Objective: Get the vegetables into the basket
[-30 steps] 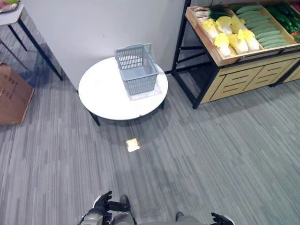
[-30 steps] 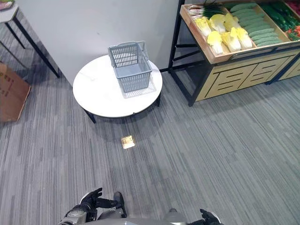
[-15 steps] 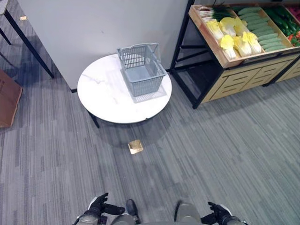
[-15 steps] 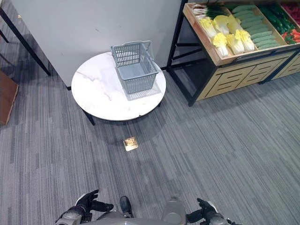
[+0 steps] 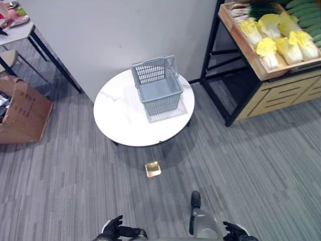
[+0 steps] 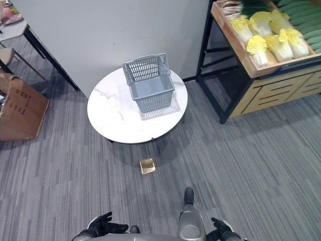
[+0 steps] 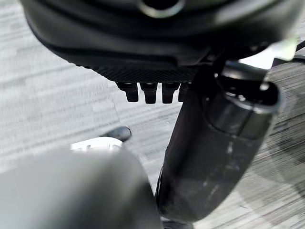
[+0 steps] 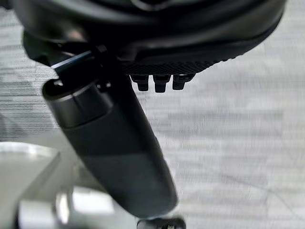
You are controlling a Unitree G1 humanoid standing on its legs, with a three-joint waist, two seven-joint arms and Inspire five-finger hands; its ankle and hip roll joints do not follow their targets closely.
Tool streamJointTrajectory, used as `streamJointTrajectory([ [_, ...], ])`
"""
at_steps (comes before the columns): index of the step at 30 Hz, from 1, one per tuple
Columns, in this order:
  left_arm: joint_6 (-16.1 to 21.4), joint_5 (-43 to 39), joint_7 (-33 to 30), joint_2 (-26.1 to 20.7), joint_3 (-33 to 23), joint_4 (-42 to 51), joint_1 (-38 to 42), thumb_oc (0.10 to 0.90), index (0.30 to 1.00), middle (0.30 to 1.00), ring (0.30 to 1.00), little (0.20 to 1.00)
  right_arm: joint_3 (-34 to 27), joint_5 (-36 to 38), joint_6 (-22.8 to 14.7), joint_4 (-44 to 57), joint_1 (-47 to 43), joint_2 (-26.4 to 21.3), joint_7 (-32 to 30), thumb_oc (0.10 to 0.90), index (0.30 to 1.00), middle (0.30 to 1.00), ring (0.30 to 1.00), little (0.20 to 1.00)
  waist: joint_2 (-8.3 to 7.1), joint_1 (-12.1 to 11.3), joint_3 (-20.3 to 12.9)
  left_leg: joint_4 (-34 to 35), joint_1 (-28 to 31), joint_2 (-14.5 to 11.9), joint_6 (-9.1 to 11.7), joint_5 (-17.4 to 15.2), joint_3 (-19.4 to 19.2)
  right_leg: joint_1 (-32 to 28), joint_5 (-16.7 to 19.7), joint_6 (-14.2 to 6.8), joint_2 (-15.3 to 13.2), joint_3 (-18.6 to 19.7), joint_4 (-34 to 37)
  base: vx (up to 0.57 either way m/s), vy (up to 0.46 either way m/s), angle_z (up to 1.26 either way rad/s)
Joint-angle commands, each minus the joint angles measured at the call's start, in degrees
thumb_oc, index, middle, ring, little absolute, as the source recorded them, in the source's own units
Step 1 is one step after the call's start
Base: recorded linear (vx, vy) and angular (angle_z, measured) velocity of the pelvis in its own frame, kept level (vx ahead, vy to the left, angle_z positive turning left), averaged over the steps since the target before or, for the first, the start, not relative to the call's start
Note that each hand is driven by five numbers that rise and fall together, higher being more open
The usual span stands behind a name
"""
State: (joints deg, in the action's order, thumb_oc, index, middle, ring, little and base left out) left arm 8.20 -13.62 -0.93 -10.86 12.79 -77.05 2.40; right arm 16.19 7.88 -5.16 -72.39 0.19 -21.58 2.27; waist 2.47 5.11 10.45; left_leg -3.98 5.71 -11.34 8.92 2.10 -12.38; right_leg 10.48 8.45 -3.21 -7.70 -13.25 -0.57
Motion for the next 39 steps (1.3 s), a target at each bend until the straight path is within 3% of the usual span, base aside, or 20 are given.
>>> streamJointTrajectory([
  [1,0.7,-1.1,0.1,-0.8,1.5,1.6,2.7,0.9,1.0,1.0,1.0,1.0,-0.2,2.8,-2.6,1.3,-3.2,-0.7,-0.6,0.9,1.0,1.0,1.0,1.0,-1.7,0.8,2.2,-10.6,-4.0,2.1,0.4,5.2,1.3,0.7,-2.3,-3.2,-2.2,2.0,-5.3,0.12,-0.25,0.07],
  [6,0.8,-2.1,0.1,-1.0,2.4,2.7,3.6,0.9,1.0,1.0,1.0,1.0,-0.6,3.2,-2.5,0.1,-2.4,-1.2,-0.6,0.9,1.0,1.0,1.0,1.0,-2.75,0.1,3.6,-18.4,-9.4,1.9,0.2,8.0,1.0,-3.5,-5.5,-1.0,-2.0,1.6,-5.8,0.17,-0.183,0.14],
  [10,1.0,-2.4,-0.1,-0.9,2.6,3.3,3.6,0.9,1.0,1.0,1.0,1.0,-0.8,2.8,-2.1,-0.6,-1.9,-1.1,-0.7,0.9,1.0,1.0,1.0,1.0,-2.63,-1.0,3.7,-11.7,-13.8,1.5,-1.2,6.0,-1.2,-6.3,-6.9,-1.9,-1.9,1.3,-5.1,0.27,0.019,0.18],
  [11,1.2,-2.9,-0.6,-0.9,2.2,3.3,3.0,0.9,1.0,1.0,1.0,1.0,-0.5,2.3,-2.1,-0.5,-1.3,-0.8,-0.9,0.9,1.0,1.0,1.0,1.0,-1.81,-2.0,3.2,-1.0,-15.1,0.2,-0.9,7.9,-1.8,-8.4,-8.6,-2.8,-1.5,2.1,-4.8,0.43,0.185,0.09],
  [13,1.4,-2.9,-0.7,-0.8,1.9,3.4,2.5,0.9,1.0,1.0,1.0,1.0,-0.8,1.8,-2.3,-0.4,-0.9,-0.8,-1.1,0.9,1.0,1.0,1.0,1.0,-1.04,-3.0,2.9,4.3,-17.0,-1.4,0.2,12.0,-1.1,-10.9,-9.3,-3.4,-1.1,3.0,-4.2,0.48,0.207,-0.46],
  [15,1.3,-2.4,-0.4,-0.7,1.7,2.9,1.7,0.9,1.0,1.0,1.0,1.0,-1.1,1.1,-2.3,-1.0,-0.6,-0.7,-0.9,0.9,1.0,1.0,1.0,1.0,-0.92,-3.6,2.3,6.2,-16.5,-1.9,0.8,13.1,-0.2,-13.4,-10.1,-4.0,-1.2,4.4,-3.8,0.4,0.175,-0.65],
  [18,0.9,-0.5,-0.1,-1.2,1.7,1.9,1.3,0.9,1.0,1.0,1.0,1.0,-2.4,1.0,-2.1,-1.9,0.2,-0.2,-0.9,0.9,1.0,1.0,1.0,1.0,-1.43,-3.0,0.7,5.7,-14.7,-0.9,-0.2,11.1,-3.5,-14.9,-10.7,-5.0,-2.4,5.6,-3.6,0.36,0.292,-0.65],
  [19,1.1,-0.2,-0.3,-2.0,1.8,2.0,1.9,0.9,1.0,1.0,1.0,1.0,-2.7,0.6,-1.9,-2.4,0.3,0.1,-1.2,0.9,1.0,1.0,1.0,1.0,-2.79,-2.7,0.3,3.2,-14.5,1.3,-2.2,8.0,-5.3,-14.5,-8.2,-6.3,-5.2,7.0,-4.2,0.3,0.353,-0.58],
  [20,1.1,-0.2,-0.3,-2.0,1.8,2.0,1.9,0.9,1.0,1.0,1.0,1.0,-2.7,0.6,-1.9,-2.4,0.3,0.1,-1.2,0.9,1.0,1.0,1.0,1.0,-2.85,-2.8,0.3,3.1,-14.5,1.4,-2.2,8.0,-5.4,-14.4,-8.3,-6.4,-5.3,7.1,-4.2,0.26,0.341,-0.41],
  [24,1.2,0.5,-0.6,-3.0,1.7,2.5,2.6,0.9,1.0,1.0,1.0,1.0,-2.2,0.8,-1.7,-2.1,-0.9,1.2,-1.1,0.9,1.0,1.0,1.0,1.0,-4.7,-3.0,0.1,0.0,-14.7,4.0,-4.3,3.7,-7.3,-12.2,-2.3,-7.9,-8.0,9.4,-6.1,0.12,0.194,-0.15],
  [27,1.0,0.4,-0.5,-4.0,1.4,2.7,3.0,0.9,1.0,1.0,1.0,1.0,-1.2,0.6,-1.8,-0.9,-2.4,1.6,-1.2,0.9,1.0,1.0,1.0,1.0,-4.93,-3.1,1.1,1.3,-11.8,5.8,-6.3,2.0,-8.8,-8.0,3.0,-8.3,-8.4,9.9,-13.6,0.11,0.224,-0.1],
  [29,1.0,0.4,-0.3,-4.3,1.3,3.0,3.0,0.9,1.0,1.0,1.0,1.0,-0.6,0.4,-1.9,-0.2,-2.5,1.9,-1.3,0.9,1.0,1.0,1.0,1.0,-4.47,-2.9,1.4,2.8,-9.8,6.4,-7.0,1.5,-8.9,-6.6,3.6,-8.1,-7.8,9.4,-17.0,0.1,0.191,-0.13],
  [32,0.9,0.3,-0.1,-4.5,1.1,2.9,2.9,0.9,1.0,1.0,1.0,1.0,0.0,0.1,-1.9,0.2,-2.6,2.1,-1.1,0.9,1.0,1.0,1.0,1.0,-4.15,-2.8,1.4,4.9,-7.9,6.9,-7.2,1.4,-9.4,-4.6,3.6,-7.9,-7.6,7.8,-17.3,0.12,0.12,-0.17],
  [34,0.9,-0.1,-0.1,-4.8,0.8,2.6,3.1,0.9,1.0,1.0,1.0,1.0,0.4,0.1,-1.8,0.3,-2.7,2.4,-1.2,0.9,1.0,1.0,1.0,1.0,-4.2,-2.6,1.2,6.9,-6.3,6.6,-6.2,1.6,-9.5,-2.8,2.6,-8.2,-8.3,5.3,-10.8,0.15,-0.054,-0.07],
  [39,1.0,0.2,-0.4,-4.7,0.7,1.4,3.6,0.9,1.0,1.0,1.0,1.0,0.4,0.7,-1.9,0.5,-2.8,3.1,-0.8,0.9,1.0,1.0,1.0,1.0,-5.16,-1.4,2.0,5.0,-5.4,5.5,-4.5,0.3,-7.2,-0.9,3.4,-9.4,-8.8,9.3,-4.2,0.13,-0.148,0.14],
])
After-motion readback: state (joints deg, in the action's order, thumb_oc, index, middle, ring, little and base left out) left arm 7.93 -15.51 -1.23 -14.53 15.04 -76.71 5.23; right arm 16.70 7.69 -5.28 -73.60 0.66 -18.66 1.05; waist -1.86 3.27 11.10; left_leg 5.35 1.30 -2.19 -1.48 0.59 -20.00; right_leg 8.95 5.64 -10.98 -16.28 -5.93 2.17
